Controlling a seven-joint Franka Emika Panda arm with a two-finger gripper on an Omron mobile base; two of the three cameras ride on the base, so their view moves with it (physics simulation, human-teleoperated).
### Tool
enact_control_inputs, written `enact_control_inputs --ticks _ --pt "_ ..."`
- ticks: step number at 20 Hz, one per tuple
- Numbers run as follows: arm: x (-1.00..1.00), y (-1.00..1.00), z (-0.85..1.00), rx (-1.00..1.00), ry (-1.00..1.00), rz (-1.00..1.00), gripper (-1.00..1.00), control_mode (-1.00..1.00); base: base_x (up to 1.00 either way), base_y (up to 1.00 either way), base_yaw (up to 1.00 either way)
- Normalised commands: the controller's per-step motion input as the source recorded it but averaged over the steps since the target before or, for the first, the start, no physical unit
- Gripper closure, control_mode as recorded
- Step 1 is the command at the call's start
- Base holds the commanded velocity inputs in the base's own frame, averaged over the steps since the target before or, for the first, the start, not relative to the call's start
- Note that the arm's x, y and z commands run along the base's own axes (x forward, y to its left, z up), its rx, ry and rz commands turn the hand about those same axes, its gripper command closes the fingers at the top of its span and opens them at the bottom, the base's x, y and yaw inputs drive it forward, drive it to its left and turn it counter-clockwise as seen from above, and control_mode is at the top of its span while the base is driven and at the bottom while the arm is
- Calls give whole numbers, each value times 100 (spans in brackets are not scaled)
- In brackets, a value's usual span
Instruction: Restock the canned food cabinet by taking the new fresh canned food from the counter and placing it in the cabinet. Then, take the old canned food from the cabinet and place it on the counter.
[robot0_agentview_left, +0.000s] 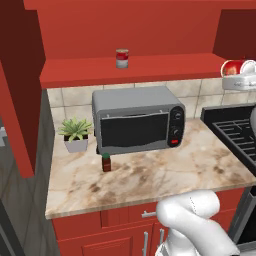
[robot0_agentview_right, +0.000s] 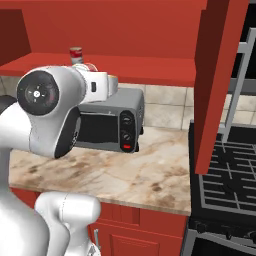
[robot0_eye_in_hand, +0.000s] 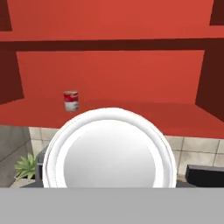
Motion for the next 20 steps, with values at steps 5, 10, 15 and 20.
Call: enact_control_inputs --ticks 5,10,15,20 --pt "67 -3 45 4 19 0 100 -100 0 0 0" --pt "34 0 -19 -2 6 0 100 -100 0 0 0" --pt "44 0 -51 -5 13 0 100 -100 0 0 0" --pt "70 0 -25 -1 8 -1 100 -100 0 0 0"
